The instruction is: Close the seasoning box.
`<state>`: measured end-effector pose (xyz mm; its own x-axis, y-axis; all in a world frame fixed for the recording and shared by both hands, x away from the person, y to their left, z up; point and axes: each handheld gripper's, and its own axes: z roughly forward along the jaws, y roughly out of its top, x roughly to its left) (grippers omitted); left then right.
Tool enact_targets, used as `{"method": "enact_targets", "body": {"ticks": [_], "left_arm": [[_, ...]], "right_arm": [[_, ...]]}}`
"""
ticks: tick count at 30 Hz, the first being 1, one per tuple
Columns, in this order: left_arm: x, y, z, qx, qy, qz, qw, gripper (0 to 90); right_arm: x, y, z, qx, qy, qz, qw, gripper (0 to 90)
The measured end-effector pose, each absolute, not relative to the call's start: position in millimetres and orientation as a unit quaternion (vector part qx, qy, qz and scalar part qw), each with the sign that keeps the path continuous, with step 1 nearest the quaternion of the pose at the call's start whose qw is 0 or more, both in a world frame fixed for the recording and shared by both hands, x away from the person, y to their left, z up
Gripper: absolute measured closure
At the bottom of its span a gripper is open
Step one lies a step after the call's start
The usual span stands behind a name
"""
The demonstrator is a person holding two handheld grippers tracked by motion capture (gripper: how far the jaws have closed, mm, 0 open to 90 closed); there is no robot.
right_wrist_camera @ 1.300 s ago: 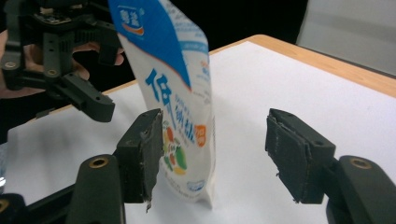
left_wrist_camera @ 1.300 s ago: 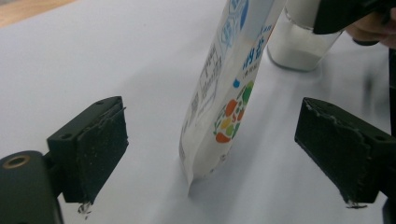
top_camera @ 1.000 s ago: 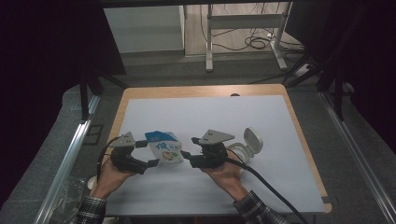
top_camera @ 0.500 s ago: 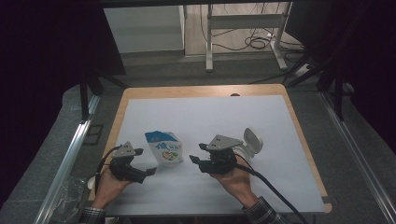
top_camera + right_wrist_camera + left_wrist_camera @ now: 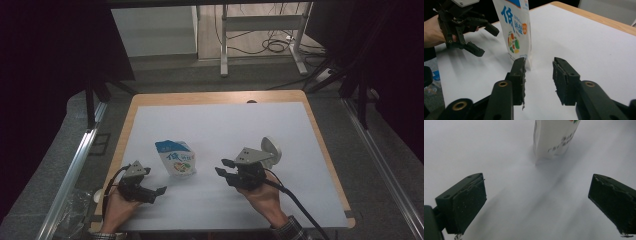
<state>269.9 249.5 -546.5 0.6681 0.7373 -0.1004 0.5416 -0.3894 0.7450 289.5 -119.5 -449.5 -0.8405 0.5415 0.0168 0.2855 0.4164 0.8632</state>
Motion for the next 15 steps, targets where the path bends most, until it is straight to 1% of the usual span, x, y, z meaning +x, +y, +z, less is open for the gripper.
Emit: {"method": "enact_targets", "body": {"ticks": [3,11,15], "left_arm": [[269.2,248.1,-552.1,0.824,0.397,0.122,0.386,1.5],[270.3,241.4,-555.7,0.827,0.42,0.144,0.345,1.4],[270.1,241.3,-556.2,0.826,0.419,0.147,0.346,1.2]], "right_arm": [[287.5,-126.9,-449.9,0.252,0.831,0.476,0.136,67.6],[283.6,-148.8,-448.1,0.269,0.824,0.481,0.132,80.7],[280.6,-162.3,-447.6,0.279,0.821,0.479,0.136,86.8]]}}
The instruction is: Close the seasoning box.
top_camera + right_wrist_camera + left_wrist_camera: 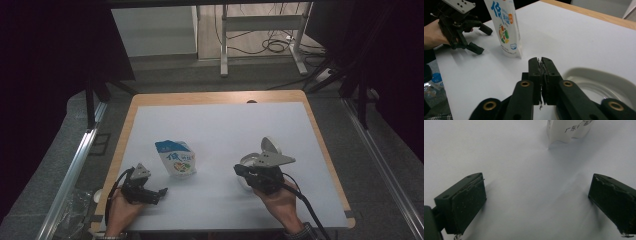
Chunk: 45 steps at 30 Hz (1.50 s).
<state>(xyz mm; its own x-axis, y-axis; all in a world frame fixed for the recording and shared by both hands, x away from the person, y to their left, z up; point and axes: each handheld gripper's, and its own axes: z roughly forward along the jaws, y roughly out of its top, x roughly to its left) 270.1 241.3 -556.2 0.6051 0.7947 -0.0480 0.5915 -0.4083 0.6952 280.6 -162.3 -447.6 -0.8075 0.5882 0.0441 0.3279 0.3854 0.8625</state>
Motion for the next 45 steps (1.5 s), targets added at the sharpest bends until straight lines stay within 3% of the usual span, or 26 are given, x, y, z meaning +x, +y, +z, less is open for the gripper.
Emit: {"method": "enact_targets", "body": {"ticks": [15,25,29,35,39,42,45], "left_arm": [[270.3,241.5,-556.6,0.827,0.419,0.146,0.346,0.9],[270.4,241.5,-556.6,0.827,0.419,0.145,0.346,0.9],[270.4,241.6,-556.6,0.827,0.419,0.145,0.346,0.9],[270.4,241.7,-556.5,0.827,0.419,0.145,0.346,1.0],[270.4,241.7,-556.6,0.827,0.419,0.145,0.346,0.9],[270.4,241.8,-556.5,0.827,0.419,0.145,0.346,0.9],[270.4,241.7,-556.5,0.827,0.419,0.145,0.346,0.9]], "right_arm": [[265.1,-225.2,-444.3,0.337,0.803,0.468,0.15,89.2],[270.8,-277.4,-441.2,0.402,0.768,0.457,0.199,89.2],[286.2,-275.3,-435.5,0.402,0.755,0.474,0.208,89.2],[293.3,-248.9,-434.7,0.36,0.773,0.492,0.176,88.9],[287.1,-252.8,-443.2,0.367,0.774,0.478,0.196,81.2],[282.1,-269.1,-456.1,0.396,0.765,0.453,0.228,67.5],[280.1,-282.3,-478.4,0.418,0.77,0.422,0.232,49.0]]}}
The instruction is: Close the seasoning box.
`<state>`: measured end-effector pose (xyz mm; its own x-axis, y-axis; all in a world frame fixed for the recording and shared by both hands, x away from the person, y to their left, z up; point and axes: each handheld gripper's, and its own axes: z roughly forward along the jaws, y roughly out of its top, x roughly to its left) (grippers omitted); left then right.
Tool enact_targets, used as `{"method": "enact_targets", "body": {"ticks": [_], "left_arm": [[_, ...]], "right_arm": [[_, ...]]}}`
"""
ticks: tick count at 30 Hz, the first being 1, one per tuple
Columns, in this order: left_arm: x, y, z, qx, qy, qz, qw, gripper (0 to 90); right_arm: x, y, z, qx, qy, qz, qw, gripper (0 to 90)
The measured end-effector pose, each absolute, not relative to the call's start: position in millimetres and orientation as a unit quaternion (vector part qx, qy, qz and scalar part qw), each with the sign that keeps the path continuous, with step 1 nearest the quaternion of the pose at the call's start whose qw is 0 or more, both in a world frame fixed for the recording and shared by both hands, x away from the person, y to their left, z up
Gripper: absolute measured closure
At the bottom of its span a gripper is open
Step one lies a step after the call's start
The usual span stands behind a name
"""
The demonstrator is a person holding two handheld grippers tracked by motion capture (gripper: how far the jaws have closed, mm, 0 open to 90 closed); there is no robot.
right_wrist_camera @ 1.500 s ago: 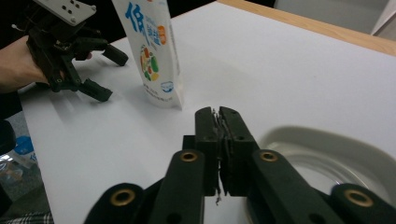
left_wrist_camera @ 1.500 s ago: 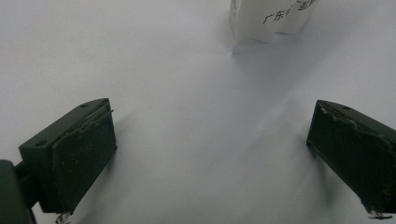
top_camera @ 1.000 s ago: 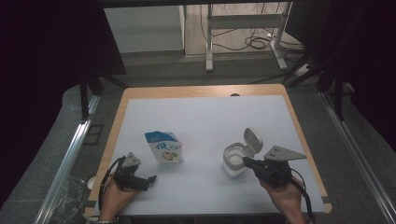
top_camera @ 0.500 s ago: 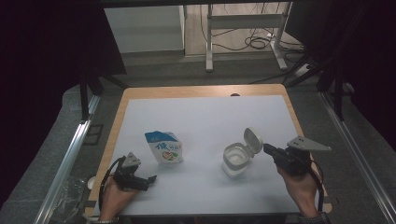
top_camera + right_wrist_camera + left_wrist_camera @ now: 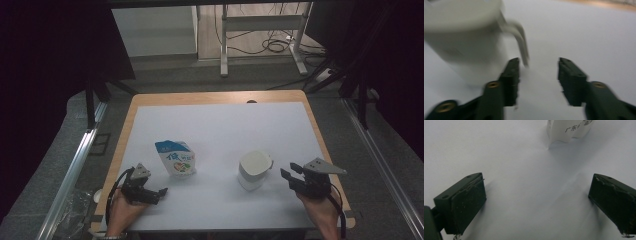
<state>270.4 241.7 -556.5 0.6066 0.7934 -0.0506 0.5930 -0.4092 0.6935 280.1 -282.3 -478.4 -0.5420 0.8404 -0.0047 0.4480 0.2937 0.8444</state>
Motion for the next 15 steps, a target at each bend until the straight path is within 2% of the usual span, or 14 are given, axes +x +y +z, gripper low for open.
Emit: {"method": "enact_targets", "body": {"ticks": [1,6,11,15], "left_arm": [[270.4,241.8,-556.5,0.827,0.419,0.145,0.346,0.9],[270.4,241.8,-556.6,0.827,0.419,0.145,0.346,0.9],[270.4,241.7,-556.6,0.827,0.419,0.145,0.346,0.9],[270.4,242.0,-556.6,0.827,0.419,0.144,0.347,0.9]], "right_arm": [[280.9,-286.9,-493.7,0.426,0.778,0.397,0.235,40.3],[285.9,-292.2,-525.1,0.446,0.792,0.352,0.226,24.6],[289.3,-289.7,-529.3,0.451,0.799,0.328,0.227,18.8],[289.5,-290.2,-530.1,0.452,0.798,0.329,0.224,17.8]]}}
